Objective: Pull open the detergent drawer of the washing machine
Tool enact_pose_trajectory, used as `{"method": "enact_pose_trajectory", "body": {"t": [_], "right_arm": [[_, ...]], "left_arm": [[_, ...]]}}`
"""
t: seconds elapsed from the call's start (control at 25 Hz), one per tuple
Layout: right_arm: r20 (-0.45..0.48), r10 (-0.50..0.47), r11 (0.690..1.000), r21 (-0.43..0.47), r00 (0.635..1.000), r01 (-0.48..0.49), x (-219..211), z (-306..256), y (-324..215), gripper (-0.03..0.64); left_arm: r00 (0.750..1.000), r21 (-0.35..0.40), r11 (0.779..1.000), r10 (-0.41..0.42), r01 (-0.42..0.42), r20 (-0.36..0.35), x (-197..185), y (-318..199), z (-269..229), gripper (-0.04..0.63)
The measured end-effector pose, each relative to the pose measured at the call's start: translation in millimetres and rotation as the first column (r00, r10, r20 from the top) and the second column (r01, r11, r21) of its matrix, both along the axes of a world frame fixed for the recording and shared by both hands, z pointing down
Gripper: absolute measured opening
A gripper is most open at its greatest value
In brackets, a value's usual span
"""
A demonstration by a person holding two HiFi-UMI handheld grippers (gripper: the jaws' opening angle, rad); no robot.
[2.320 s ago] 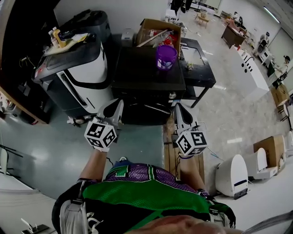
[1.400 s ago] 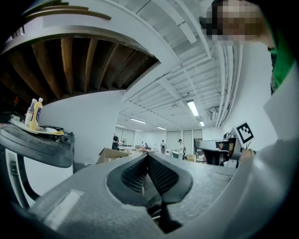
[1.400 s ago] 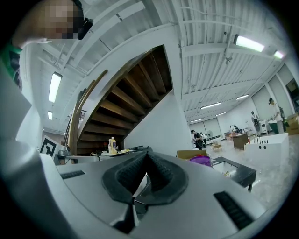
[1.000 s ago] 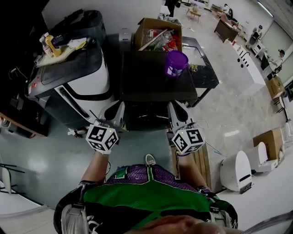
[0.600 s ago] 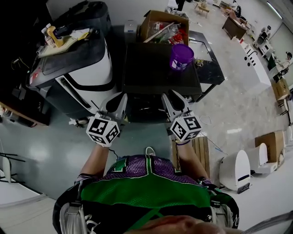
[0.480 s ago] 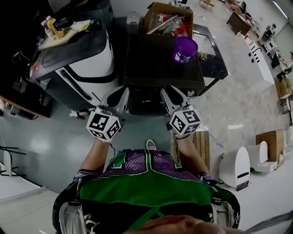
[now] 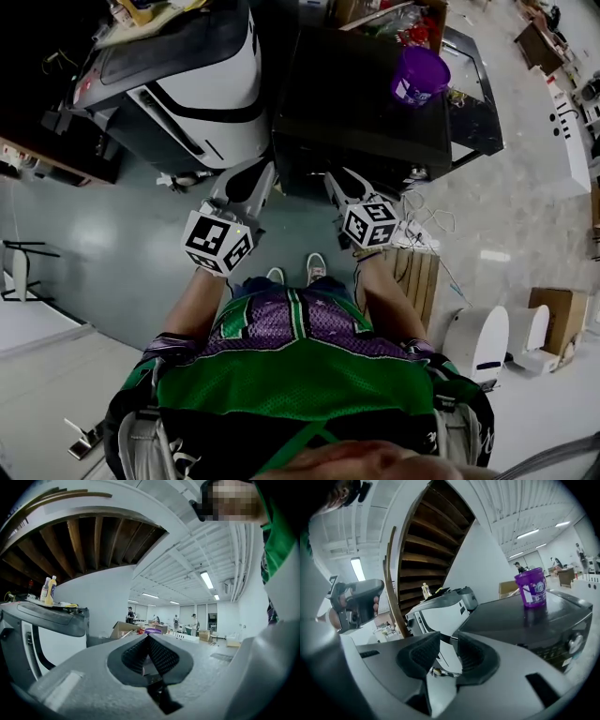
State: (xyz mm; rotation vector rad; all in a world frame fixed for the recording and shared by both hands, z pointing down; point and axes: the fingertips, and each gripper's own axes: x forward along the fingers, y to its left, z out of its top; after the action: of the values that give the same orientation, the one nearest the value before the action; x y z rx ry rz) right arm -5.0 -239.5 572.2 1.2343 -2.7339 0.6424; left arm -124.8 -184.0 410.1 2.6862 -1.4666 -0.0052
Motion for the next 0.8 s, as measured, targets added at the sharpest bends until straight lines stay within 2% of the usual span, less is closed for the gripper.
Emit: {"method": "enact_pose_trajectory", "body": {"t": [0.2, 0.32, 0.52, 0.8], "right_arm": [[0.035, -0.063, 0.997, -0.038, 0.997, 0.065, -14, 33, -11, 0.103], [0.103, -0.082, 0.993, -0.079, 0.991, 0.091, -22, 50, -17, 0.103], [0.223, -0.061, 0.988, -0.121, 0.973, 0.090, -28, 75, -33, 0.103], [0.263, -0.061, 0.969, -0.214, 0.963, 0.120, -44, 129, -58, 0.109]], "left_arm": [[0.999, -0.012, 0.999, -0.045, 0.045, 0.012, -3, -2, 7, 0.017], [0.997, -0.019, 0.997, -0.075, 0.075, 0.010, -7, -3, 10, 0.017], [0.993, -0.029, 0.993, -0.116, 0.117, 0.019, -8, -3, 16, 0.017], [0.985, -0.055, 0.984, -0.169, 0.171, 0.039, -15, -11, 31, 0.017]]}}
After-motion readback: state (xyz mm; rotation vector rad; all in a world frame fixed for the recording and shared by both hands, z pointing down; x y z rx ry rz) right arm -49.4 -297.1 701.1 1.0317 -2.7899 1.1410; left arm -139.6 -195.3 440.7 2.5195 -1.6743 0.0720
